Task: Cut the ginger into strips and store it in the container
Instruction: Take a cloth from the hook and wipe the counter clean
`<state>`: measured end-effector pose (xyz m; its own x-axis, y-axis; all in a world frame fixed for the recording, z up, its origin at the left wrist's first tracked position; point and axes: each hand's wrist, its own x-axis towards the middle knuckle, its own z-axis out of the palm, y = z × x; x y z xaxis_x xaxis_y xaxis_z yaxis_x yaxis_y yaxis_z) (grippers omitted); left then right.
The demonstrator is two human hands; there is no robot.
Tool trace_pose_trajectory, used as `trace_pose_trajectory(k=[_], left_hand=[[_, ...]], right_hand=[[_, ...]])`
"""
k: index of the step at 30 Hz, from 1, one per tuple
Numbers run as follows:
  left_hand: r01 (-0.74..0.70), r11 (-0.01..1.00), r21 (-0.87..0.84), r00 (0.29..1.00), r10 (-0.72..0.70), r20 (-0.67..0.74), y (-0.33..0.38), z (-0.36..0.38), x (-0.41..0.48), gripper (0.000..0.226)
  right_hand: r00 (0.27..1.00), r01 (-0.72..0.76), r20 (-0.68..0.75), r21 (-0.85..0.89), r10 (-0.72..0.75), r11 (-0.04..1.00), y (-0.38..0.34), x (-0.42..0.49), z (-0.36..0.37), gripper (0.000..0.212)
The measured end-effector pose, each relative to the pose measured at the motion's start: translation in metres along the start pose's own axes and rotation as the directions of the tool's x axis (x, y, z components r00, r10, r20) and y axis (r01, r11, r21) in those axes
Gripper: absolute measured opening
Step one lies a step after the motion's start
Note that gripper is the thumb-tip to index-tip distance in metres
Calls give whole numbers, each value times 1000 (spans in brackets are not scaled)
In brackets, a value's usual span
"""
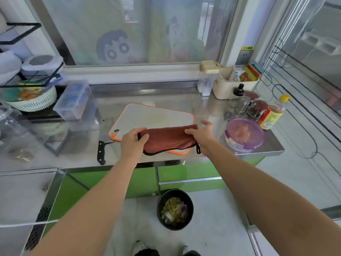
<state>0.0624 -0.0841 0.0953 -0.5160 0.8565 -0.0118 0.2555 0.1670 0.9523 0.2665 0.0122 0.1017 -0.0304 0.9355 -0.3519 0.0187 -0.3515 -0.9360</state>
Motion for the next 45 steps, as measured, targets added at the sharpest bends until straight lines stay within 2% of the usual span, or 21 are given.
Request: trace_pose_trajectory(k=[2, 5, 7, 9, 11, 14, 16, 18, 21, 23, 25, 27, 29, 32, 34, 36, 37, 39, 41, 43, 45], left_hand=[[-7, 990, 141, 1000, 6, 5, -4, 6, 0, 24], [-12, 935, 353, 999, 27, -38, -3, 7, -4, 24], [-62, 886, 459, 996, 82, -24, -1, 6, -5, 19], [-83, 822, 564, 995, 101, -1, 0, 8, -7, 12], [-65, 814, 578, 997, 77, 5, -1, 10, -9, 13], [61, 956, 287, 996, -76, 39, 0, 11, -13, 13], [173, 980, 102, 978, -183, 98, 2, 10, -19, 15], [255, 967, 3, 961, -254, 106, 4, 11, -23, 14], [304, 952, 13, 951, -305, 45, 6, 26, -20, 11], [291, 957, -17, 957, -291, -8, 13, 44, -18, 11], [270, 955, -119, 963, -264, 60, 24, 66, -16, 12], [270, 938, -218, 954, -230, 192, 38, 86, -16, 19], [336, 905, -260, 921, -259, 289, 44, 94, -14, 26], [389, 906, -166, 891, -325, 316, 18, 81, 6, 24], [261, 957, 129, 916, -288, 278, -12, 66, 25, 24], [67, 872, 485, 920, -242, 308, -40, 52, 45, 31], [16, 815, 580, 915, -245, 319, -54, 47, 55, 34], [-23, 721, 693, 908, -276, 317, -77, 40, 75, 35], [-45, 653, 756, 898, -305, 317, -92, 36, 92, 39], [6, 614, 789, 898, -351, 266, -101, 38, 102, 46], [175, 620, 765, 889, -433, 147, -103, 42, 109, 49]], right_hand=[[994, 81, 90, -138, -69, 987, -1, 2, -12, 65], [985, 163, 125, -427, -121, 890, -1, 10, -28, 55], [985, 168, 134, -650, -106, 741, -1, 13, -37, 44], [980, 199, 163, -841, -115, 503, -3, 13, -43, 36], [975, 218, 187, -899, -118, 379, -7, 12, -47, 36], [944, 268, 325, -846, 48, 462, -13, 11, -53, 40], [900, 220, 416, -687, 127, 692, -16, 8, -57, 28], [922, 122, 377, -502, 90, 856, -13, 9, -57, 19], [986, 111, 161, -476, -37, 873, 1, 21, -44, 22], [994, 89, 98, -447, -50, 890, 8, 23, -26, 31], [974, -2, 212, -322, 74, 947, 10, 19, -5, 42], [895, -169, 393, -143, 213, 975, 6, 11, 11, 42], [866, -214, 431, -140, 254, 967, 9, 18, 15, 36], [930, -192, 265, -245, 257, 950, 21, 42, 12, 33], [953, -211, 169, -231, 253, 950, 27, 56, 10, 22], [949, -244, 158, -188, 274, 951, 30, 68, 17, 16], [947, -251, 159, -184, 280, 950, 32, 75, 21, 15], [947, -251, 148, -212, 285, 944, 38, 88, 34, 18], [954, -221, 117, -348, 276, 911, 47, 100, 49, 23], [969, -184, 17, -619, 247, 764, 57, 116, 58, 38], [966, -212, -80, -788, 245, 579, 63, 122, 61, 49]])
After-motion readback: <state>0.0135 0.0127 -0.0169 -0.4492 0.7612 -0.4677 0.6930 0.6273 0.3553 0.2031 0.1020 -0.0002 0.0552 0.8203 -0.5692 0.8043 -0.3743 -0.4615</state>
